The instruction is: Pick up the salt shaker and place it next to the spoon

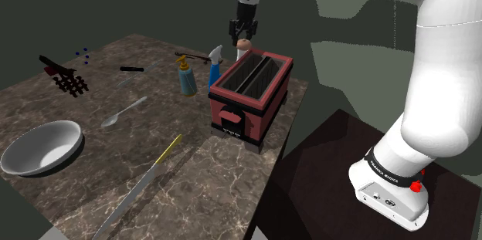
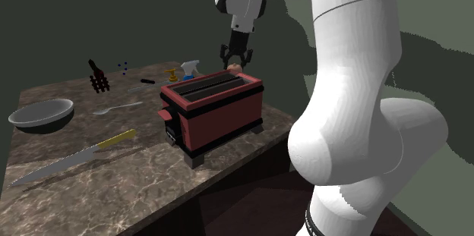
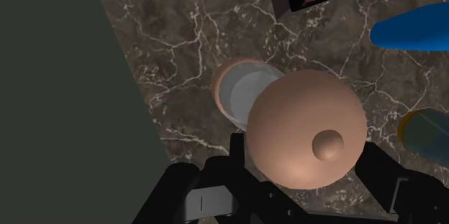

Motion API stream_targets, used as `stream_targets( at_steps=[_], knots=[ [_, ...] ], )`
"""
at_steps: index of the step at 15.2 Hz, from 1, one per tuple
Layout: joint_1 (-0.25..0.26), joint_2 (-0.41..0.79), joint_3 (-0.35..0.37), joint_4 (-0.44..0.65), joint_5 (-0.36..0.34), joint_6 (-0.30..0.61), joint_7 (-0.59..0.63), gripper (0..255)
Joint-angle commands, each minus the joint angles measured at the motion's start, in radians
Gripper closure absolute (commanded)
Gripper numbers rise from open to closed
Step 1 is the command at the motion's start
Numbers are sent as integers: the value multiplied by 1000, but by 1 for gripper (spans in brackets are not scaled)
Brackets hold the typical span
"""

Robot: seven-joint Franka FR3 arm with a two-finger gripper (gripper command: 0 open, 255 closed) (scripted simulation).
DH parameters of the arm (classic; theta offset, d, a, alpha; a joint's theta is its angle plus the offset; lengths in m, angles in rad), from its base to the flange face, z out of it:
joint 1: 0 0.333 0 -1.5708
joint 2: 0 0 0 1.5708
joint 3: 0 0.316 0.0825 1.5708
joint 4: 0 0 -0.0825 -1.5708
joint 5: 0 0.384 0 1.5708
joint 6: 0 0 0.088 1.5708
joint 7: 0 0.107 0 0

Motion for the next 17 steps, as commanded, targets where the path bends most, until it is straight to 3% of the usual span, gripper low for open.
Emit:
stream_targets(
  at_steps=[1,15,17],
  knots=[
    [0,-7,-1,15,-2,-21,5,255],
    [-5,-29,-4,157,-14,-182,40,255],
    [25,-51,8,122,-17,-160,77,255]
  ],
)
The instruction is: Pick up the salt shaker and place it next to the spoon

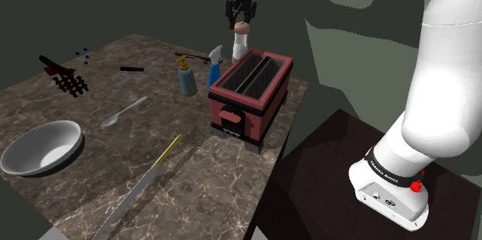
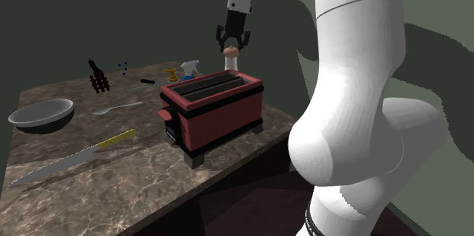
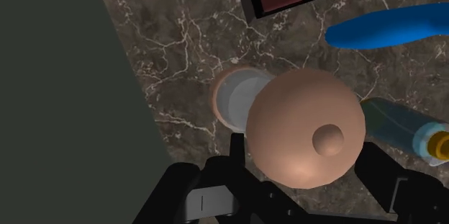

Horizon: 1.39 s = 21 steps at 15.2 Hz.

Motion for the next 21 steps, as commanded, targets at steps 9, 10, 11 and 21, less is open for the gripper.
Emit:
stream_targets(
  at_steps=[9,10,11,21],
  knots=[
    [145,-59,62,-90,-17,76,194,255],
    [160,-60,69,-92,-19,82,214,255],
    [174,-59,75,-93,-21,88,235,255],
    [320,-3,138,-19,-51,115,445,255]
  ],
)
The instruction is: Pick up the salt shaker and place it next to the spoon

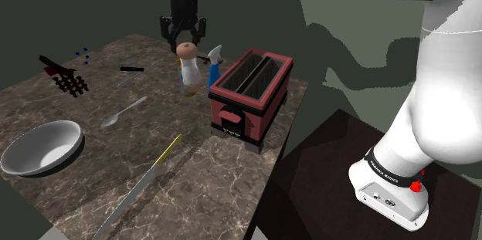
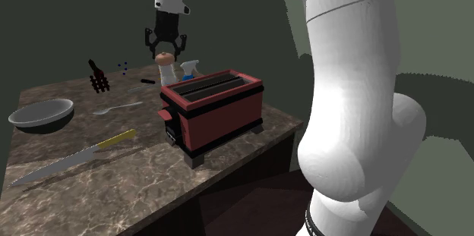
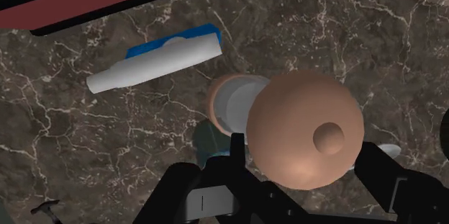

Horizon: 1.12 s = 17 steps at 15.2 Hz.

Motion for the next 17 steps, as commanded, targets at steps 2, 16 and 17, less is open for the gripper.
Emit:
stream_targets(
  at_steps=[2,16,17],
  knots=[
    [48,27,17,30,-12,12,66,255],
    [204,214,54,261,-61,4,260,255],
    [204,214,54,247,-60,18,258,255]
  ],
)
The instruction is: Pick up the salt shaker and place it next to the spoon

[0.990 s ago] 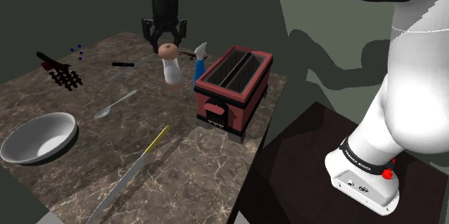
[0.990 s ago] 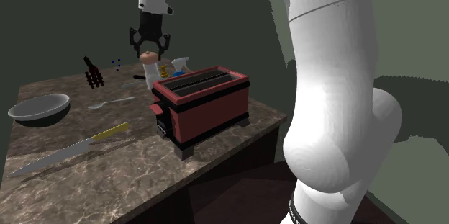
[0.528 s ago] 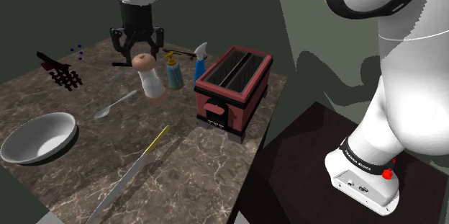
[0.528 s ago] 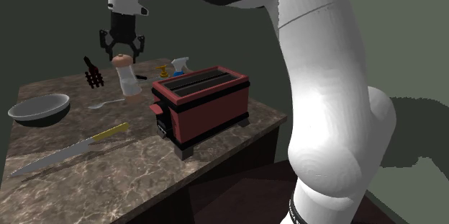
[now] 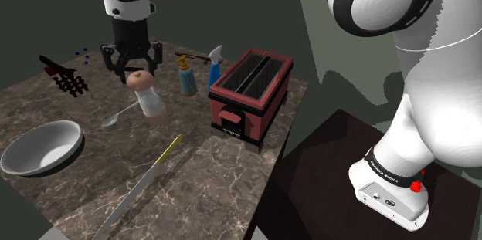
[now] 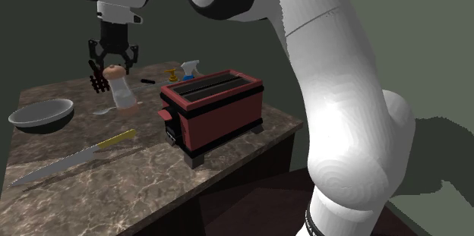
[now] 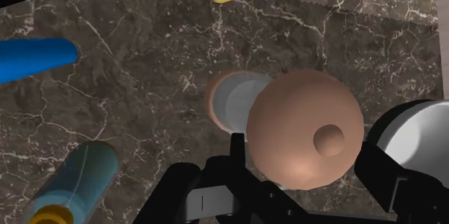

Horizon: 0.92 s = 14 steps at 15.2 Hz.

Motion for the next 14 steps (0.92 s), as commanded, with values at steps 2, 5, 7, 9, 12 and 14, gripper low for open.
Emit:
stream_targets(
  at_steps=[2,5,7,9,12,14],
  knots=[
    [0,-1,0,-41,2,41,-5,255],
    [0,2,0,-77,3,79,-11,255],
    [0,5,0,-98,4,103,-16,255],
    [0,9,0,-119,6,128,-20,255],
    [0,9,0,-119,6,128,-20,255],
    [0,9,0,-119,6,128,-20,255]
  ],
)
